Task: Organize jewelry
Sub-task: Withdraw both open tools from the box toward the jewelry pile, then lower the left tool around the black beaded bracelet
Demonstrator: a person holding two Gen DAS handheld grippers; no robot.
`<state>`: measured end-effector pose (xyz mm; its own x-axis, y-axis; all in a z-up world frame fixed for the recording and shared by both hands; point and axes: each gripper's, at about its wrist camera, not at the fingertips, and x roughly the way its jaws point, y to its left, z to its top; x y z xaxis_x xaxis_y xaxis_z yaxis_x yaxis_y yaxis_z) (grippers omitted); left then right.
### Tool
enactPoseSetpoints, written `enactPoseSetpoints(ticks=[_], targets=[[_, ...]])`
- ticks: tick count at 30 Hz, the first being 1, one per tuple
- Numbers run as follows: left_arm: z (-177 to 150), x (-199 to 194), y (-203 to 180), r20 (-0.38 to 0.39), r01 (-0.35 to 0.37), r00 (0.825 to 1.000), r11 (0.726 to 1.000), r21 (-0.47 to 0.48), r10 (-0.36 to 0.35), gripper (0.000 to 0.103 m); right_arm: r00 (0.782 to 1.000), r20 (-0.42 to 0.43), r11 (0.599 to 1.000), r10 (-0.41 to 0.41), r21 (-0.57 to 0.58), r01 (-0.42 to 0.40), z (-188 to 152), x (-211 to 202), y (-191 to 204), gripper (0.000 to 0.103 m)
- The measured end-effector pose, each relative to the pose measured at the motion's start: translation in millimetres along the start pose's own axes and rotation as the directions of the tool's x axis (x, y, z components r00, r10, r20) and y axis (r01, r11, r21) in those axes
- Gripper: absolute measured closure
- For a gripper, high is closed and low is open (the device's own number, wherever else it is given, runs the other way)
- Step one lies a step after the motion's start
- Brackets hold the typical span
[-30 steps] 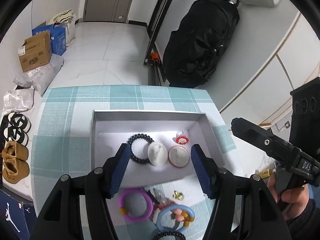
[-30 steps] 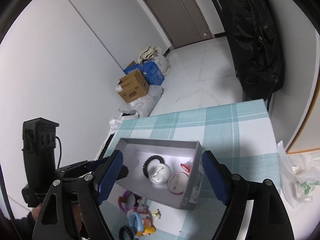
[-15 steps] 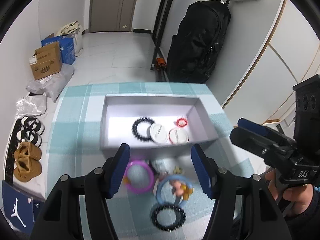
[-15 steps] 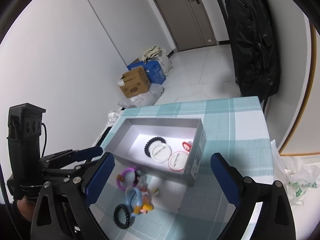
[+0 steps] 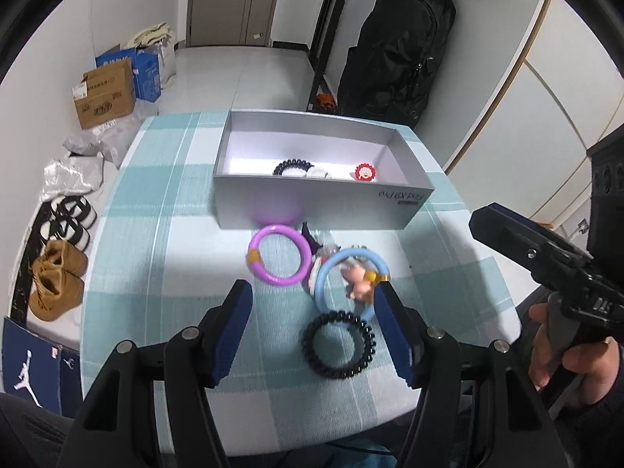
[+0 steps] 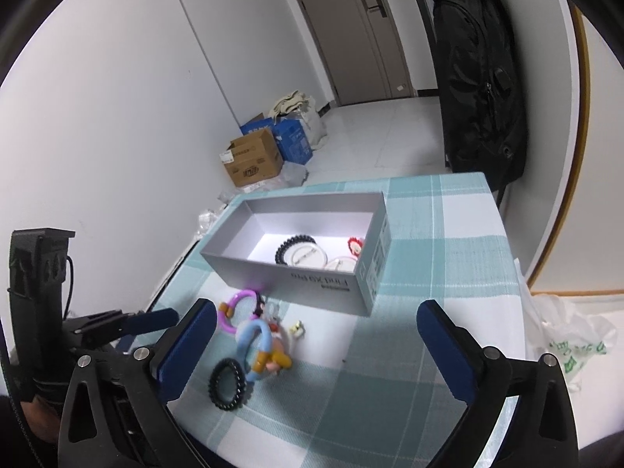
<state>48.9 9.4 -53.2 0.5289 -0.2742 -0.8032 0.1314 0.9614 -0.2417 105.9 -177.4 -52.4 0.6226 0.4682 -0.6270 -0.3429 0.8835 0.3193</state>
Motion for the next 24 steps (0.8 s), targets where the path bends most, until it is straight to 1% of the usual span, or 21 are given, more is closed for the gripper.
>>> enactPoseSetpoints(ticks=[3,4,10,12,16,20,22,24], targets=[[-5,4,3,-0.029,0.052,0.998,0.998,-0.025,-0.052,0.042,1.0,-0.01,1.0,0.001,0.022,-0.001,-3,-2,-3,0.0],[-7,6,2,-0.04,0.059,0.997,0.998,-0.024,-0.059,0.041,1.0,-0.007,1.0,0.004,0.027,-0.004,-4,-3,-4,0.0],[-18,13,-15,-0.099,0.1,0.99,0.994,0.04,-0.096,0.039,1.0,-0.023,0.998,-0.013,0.068,0.015,-8,-4,-10,0.0],[-20,17,-18,-0.115,0.091,0.99,0.994,0.06,-0.084,0.039,1.0,-0.026,0.997,-0.014,0.076,0.016,-8,-4,-12,0.0],[-21,25,-17,-0.13,0.065,0.99,0.996,0.053,-0.058,0.038,0.999,-0.04,0.996,-0.015,0.093,0.018,-9,-3,-16,0.0],[-27,29,-22,-0.135,0.022,0.991,0.994,0.105,-0.007,0.038,0.996,-0.083,0.994,-0.044,0.094,0.052,-15,1,-17,0.0],[-28,32,-25,-0.145,0.018,0.989,0.993,0.119,-0.001,0.038,0.995,-0.089,0.994,-0.043,0.098,0.051,-16,0,-18,0.0],[-28,37,-28,-0.149,-0.01,0.988,0.99,0.139,0.031,0.038,0.995,-0.088,0.993,-0.045,0.103,0.054,-16,0,-20,0.0]])
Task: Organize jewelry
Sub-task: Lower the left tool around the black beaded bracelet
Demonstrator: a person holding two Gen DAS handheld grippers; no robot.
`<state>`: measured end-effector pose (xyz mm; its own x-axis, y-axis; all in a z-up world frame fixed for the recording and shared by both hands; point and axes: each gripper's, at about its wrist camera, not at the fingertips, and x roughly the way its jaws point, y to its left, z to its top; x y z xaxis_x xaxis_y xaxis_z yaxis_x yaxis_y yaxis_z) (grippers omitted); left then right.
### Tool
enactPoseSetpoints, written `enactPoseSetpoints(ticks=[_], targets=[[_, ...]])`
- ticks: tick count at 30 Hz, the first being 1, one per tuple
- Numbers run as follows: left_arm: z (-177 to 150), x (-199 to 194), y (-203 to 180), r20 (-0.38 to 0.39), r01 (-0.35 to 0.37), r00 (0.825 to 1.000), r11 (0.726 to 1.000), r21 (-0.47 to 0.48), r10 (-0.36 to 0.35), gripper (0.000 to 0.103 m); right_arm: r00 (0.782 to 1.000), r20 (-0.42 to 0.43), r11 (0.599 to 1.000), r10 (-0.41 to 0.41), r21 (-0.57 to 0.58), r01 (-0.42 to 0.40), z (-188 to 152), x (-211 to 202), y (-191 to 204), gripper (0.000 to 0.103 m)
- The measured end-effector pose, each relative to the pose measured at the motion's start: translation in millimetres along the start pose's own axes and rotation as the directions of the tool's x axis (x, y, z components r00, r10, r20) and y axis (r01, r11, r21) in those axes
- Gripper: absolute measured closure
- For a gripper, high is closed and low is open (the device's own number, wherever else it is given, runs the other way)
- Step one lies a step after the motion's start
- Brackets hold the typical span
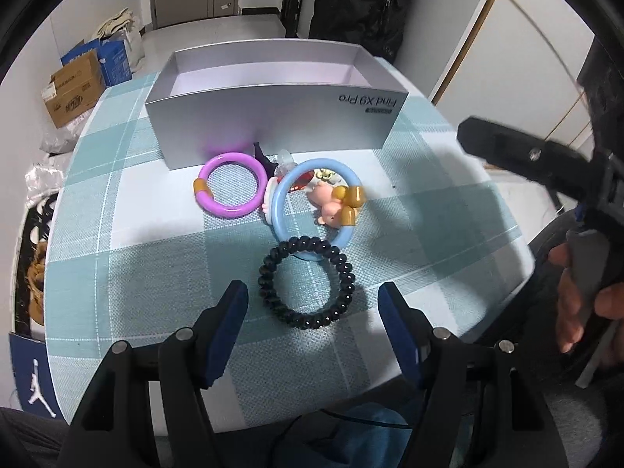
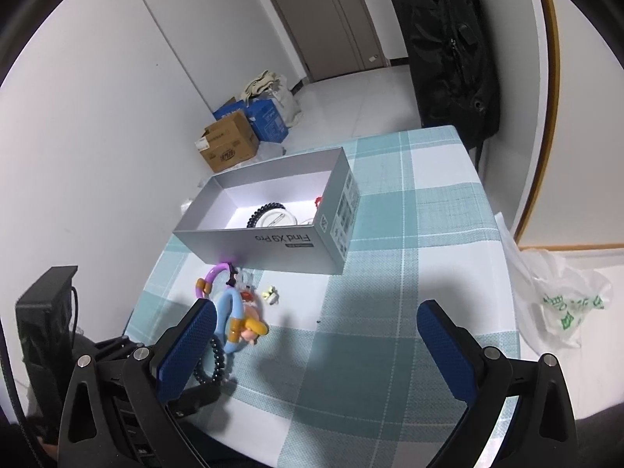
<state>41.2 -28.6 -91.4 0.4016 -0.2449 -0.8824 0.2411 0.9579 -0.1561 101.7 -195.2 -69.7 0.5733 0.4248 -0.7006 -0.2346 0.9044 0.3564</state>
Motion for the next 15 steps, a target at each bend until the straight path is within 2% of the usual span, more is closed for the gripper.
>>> enactPoseSetpoints(ticks=[4,7,10,13,15], targets=[[-1.0,7.2,-2.8,-0.009,-0.069,0.998,0.997,0.036,0.07,0.039,1.0,-0.016,1.0,-0.003,0.014,0.003,-0.4,3.6,-1.7,0.0],[-3.4,6.8,-3.5,-0.014,-0.078,0.997,0.996,0.045,0.078,0.039,1.0,-0.02,1.0,-0.01,0.0,0.01,-1.0,4.3,0.1,0.0],[-6.4,2.4,-1.0,-0.013,-0.046,0.999,0.998,0.042,0.046,0.04,1.0,-0.019,1.0,-0.009,-0.004,0.009,-0.9,4.2,0.4,0.0],[-6.3,0.0,0.0,-0.011,-0.035,0.999,0.999,0.038,0.036,0.052,1.0,-0.025,1.0,-0.007,0.01,0.008,-0.5,5.4,-2.0,0.0],[-5.5,-0.4,-0.2,-0.008,-0.035,0.999,0.999,0.035,0.035,0.056,1.0,-0.029,1.0,-0.008,0.018,0.009,0.0,6.4,-3.0,0.0]])
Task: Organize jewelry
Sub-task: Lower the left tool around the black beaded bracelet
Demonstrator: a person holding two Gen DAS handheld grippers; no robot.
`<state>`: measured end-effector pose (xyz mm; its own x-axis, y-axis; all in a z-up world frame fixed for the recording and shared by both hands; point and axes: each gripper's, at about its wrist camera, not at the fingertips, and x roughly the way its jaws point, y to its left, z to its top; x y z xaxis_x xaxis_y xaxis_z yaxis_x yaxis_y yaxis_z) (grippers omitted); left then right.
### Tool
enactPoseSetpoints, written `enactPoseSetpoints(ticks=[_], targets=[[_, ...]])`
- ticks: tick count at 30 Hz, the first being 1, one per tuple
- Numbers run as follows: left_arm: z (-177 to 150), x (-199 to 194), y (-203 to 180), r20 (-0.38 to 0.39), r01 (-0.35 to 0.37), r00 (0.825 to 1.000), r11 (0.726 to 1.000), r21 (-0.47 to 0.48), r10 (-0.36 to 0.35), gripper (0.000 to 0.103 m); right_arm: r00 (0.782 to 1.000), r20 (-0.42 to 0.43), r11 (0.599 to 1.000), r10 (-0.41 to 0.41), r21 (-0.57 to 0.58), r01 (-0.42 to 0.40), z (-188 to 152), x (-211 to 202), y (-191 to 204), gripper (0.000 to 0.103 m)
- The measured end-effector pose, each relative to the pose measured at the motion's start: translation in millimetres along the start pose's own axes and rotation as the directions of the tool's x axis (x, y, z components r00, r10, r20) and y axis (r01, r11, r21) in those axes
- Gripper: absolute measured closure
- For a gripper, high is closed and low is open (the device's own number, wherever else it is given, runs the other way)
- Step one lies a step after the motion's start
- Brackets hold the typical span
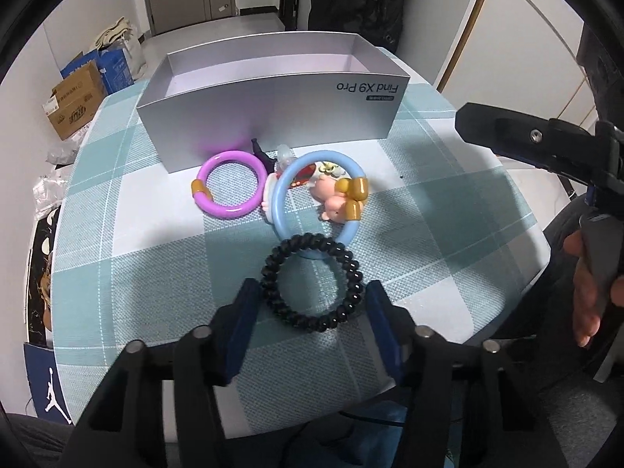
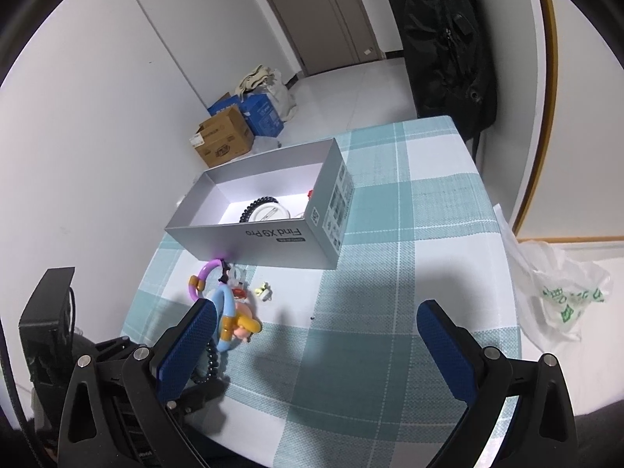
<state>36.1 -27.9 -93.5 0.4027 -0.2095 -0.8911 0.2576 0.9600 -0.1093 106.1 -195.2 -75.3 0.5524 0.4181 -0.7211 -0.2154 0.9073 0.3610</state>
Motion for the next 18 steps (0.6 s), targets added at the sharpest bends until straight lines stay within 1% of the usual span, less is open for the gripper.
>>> enactPoseSetpoints(ticks=[4,8,10,14,18], targets=[[3,1,4,0.005,0.013,1.0,1.0,-0.014,-0.013,0.06,1.0,-0.001,1.0,-0.004,0.002,0.004,0,1,0,0.0],[3,0,6,0.002,0.015,1.0,0.999,-0.029,-0.015,0.063,1.0,-0.004,1.0,-0.011,-0.015,0.011,-1,3,3,0.0],[1,-2,10,0.001,0.034,0.999,0.998,-0.051,-0.034,0.063,1.0,-0.005,1.0,-0.009,-0.021,0.009,-1,3,5,0.0],[1,-5,18,0.008,0.048,0.999,0.995,-0.085,-0.048,0.063,1.0,-0.008,0.999,0.019,-0.029,-0.019,-1,4,9,0.0],[1,-11,26,0.032,0.073,0.997,0.99,-0.123,-0.07,0.063,0.999,-0.006,0.997,0.049,-0.06,-0.049,-2,5,19,0.0]])
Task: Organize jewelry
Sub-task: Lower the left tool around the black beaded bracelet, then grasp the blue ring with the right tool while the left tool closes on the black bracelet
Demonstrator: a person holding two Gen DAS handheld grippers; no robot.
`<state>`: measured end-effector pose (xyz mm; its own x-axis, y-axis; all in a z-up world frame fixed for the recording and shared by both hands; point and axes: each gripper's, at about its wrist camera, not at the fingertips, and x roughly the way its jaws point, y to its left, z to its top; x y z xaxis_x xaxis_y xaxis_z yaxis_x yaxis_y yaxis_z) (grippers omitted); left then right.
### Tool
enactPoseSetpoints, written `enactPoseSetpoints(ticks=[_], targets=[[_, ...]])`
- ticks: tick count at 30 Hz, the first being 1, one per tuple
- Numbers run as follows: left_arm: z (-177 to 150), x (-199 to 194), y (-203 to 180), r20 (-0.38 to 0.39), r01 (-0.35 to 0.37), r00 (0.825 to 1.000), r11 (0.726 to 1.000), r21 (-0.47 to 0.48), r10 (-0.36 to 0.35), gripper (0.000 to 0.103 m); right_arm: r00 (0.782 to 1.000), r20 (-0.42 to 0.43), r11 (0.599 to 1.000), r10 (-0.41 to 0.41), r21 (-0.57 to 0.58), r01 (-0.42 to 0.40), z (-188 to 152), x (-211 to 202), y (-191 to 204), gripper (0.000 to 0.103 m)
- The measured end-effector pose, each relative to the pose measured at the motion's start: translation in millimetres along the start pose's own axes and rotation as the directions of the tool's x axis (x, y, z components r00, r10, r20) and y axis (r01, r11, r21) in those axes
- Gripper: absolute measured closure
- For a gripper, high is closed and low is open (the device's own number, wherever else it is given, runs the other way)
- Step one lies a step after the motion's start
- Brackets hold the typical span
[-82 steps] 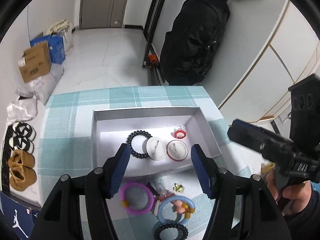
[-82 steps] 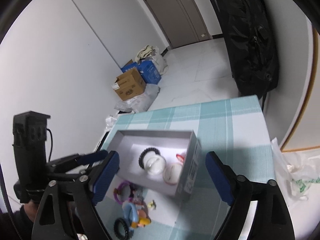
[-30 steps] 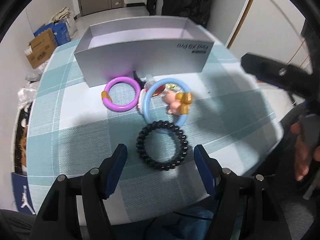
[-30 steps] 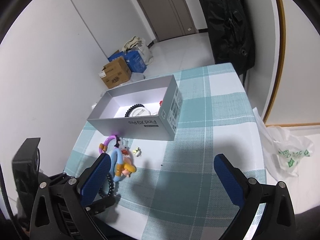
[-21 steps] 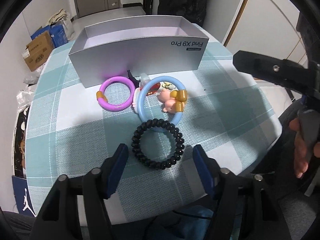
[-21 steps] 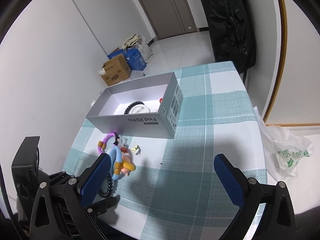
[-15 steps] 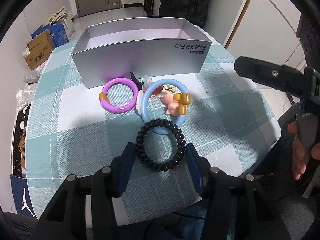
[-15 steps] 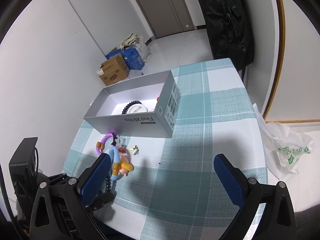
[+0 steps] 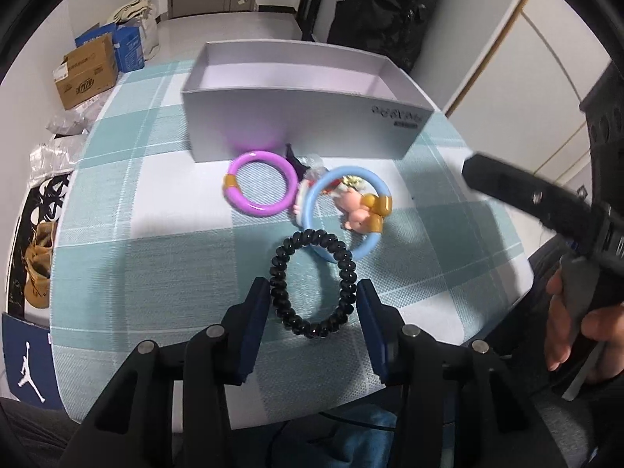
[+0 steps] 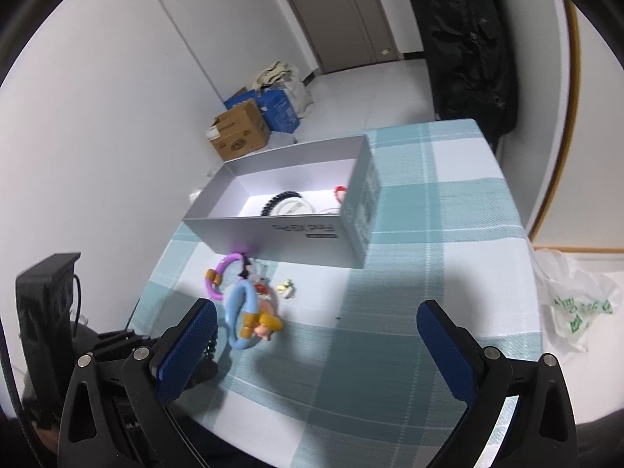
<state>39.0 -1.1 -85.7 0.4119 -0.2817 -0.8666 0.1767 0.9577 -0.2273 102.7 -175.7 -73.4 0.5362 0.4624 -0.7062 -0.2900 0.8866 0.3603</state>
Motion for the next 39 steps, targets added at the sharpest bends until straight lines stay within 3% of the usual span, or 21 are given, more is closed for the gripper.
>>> enactPoseSetpoints(ticks=[5,10,17,23,28,32,39], targets=[[-1,-12,7,0.044,0.022,0.999,0.999,-0.041,-0.021,0.063,0.998,-0.036,0.998,0.043,-0.048,-0.044,0,13,14,0.002],[1,-20,17,0.083,0.052,0.996,0.995,-0.081,-0.046,0.063,0.993,-0.094,0.994,0.075,-0.072,-0.082,2,34,25,0.023],[5,-23,25,0.107,0.073,0.992,0.992,-0.101,-0.063,0.063,0.986,-0.131,0.99,0.101,-0.086,-0.113,3,51,34,0.036],[5,-27,31,0.124,0.061,0.991,0.992,-0.108,-0.047,0.063,0.981,-0.155,0.989,0.112,-0.079,-0.126,6,61,34,0.057],[7,-27,34,0.129,0.063,0.991,0.99,-0.123,-0.047,0.063,0.981,-0.162,0.991,0.103,-0.07,-0.116,9,64,33,0.082],[8,-26,33,0.133,0.053,0.99,0.992,-0.116,-0.038,0.063,0.981,-0.163,0.991,0.108,-0.061,-0.119,11,63,31,0.094],[7,-25,33,0.132,0.051,0.991,0.992,-0.118,-0.035,0.063,0.976,-0.176,0.989,0.124,-0.063,-0.137,10,61,31,0.094]])
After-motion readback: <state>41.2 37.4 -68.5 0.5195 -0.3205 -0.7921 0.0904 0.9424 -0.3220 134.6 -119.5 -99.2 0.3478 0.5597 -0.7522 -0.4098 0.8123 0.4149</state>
